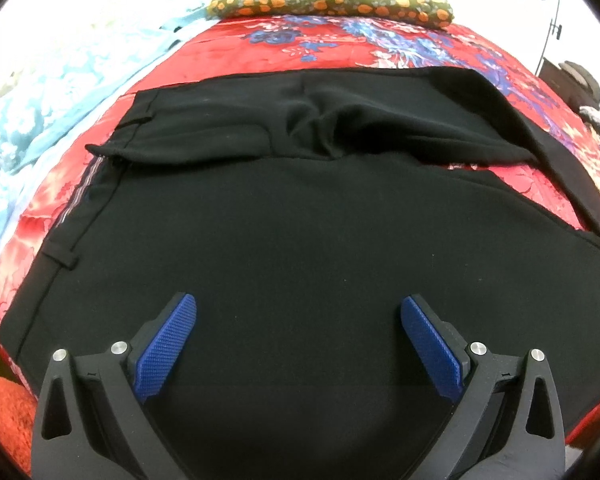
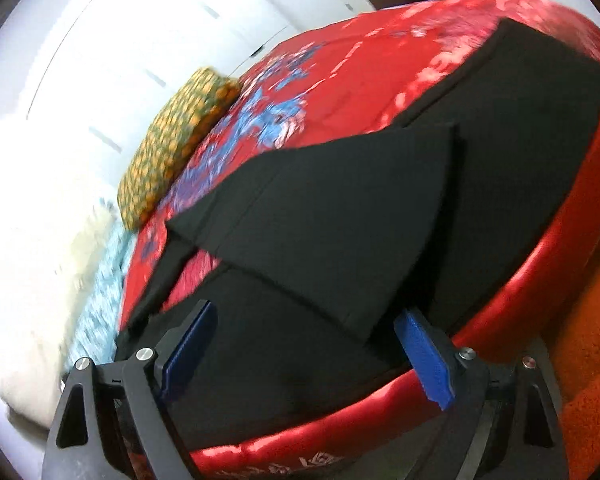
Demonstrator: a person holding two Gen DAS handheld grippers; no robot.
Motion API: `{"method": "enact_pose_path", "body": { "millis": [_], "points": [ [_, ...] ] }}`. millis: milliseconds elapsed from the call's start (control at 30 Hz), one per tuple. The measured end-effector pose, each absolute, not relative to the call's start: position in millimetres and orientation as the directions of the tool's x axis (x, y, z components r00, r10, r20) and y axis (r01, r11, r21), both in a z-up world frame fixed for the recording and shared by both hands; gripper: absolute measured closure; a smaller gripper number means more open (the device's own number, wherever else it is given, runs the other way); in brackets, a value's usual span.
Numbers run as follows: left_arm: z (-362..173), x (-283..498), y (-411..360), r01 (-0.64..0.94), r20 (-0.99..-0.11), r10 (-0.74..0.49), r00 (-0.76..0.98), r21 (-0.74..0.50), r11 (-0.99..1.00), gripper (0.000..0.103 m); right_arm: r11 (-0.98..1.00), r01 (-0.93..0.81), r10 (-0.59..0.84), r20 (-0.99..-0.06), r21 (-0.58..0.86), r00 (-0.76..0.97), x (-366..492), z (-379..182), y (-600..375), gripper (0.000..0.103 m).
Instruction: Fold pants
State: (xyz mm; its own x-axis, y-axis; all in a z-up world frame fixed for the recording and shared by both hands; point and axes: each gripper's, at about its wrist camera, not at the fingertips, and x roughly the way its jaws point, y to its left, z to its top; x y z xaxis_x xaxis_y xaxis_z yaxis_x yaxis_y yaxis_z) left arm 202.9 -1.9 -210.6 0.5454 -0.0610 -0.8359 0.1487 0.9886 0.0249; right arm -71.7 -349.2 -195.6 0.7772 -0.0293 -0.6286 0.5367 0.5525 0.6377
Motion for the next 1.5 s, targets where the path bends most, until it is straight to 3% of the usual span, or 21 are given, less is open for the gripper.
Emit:
{"method": "enact_pose_path", "body": {
  "millis": [233,267,367,500,633,833,1133,1433,1500],
  "points": [
    [-212.6,199.7,-3.0,0.152,-0.827,-0.053,0.560,0.040,0.987,0.000,0.407,0.521,0.028,-0.581,0.750,0.813,-74.8,-203.2,-381.7,0.013],
    [-213.1,199.0,-3.3,0.153,-0.825,-0.051,0.563,0.043,0.987,0.000,0.411,0.515,0.041,-0.580,0.752,0.814,-73.6,-202.1,-383.9,0.018],
    [-213.7,197.6,-4.0,0.152,-0.818,-0.047,0.574,0.050,0.987,0.000,0.456,0.526,0.082,-0.622,0.718,0.778,-68.2,-203.3,-386.4,0.087],
    [-210.8,201.5,-4.4,0.149,-0.850,-0.047,0.524,0.037,0.988,0.001,0.468,0.535,0.065,-0.631,0.704,0.773,-74.2,-195.2,-387.9,0.088],
    [-196.1,216.6,-6.5,0.187,-0.898,-0.169,0.406,-0.099,0.977,0.001,0.577,0.453,0.017,-0.565,0.680,0.825,-81.4,-141.3,-388.4,0.089],
    [-153.4,282.3,-20.5,0.148,-0.858,-0.351,0.376,-0.318,0.936,0.001,0.652,0.355,-0.017,-0.455,0.670,0.890,-97.8,-78.1,-395.4,0.089],
    [-156.9,404.6,-66.5,0.011,-0.836,-0.481,0.265,-0.496,0.868,0.001,0.613,0.341,-0.019,-0.419,0.713,0.908,-118.7,-71.4,-409.4,0.094],
    [-193.4,433.1,-78.9,-0.105,-0.881,-0.403,0.249,-0.438,0.893,0.003,0.573,0.352,0.010,-0.437,0.740,0.900,-133.6,-81.1,-424.2,0.094],
    [-196.7,438.0,-80.3,-0.110,-0.881,-0.386,0.272,-0.427,0.897,0.019,0.574,0.355,0.013,-0.442,0.738,0.897,-134.3,-81.5,-427.4,0.094]
  ]
}}
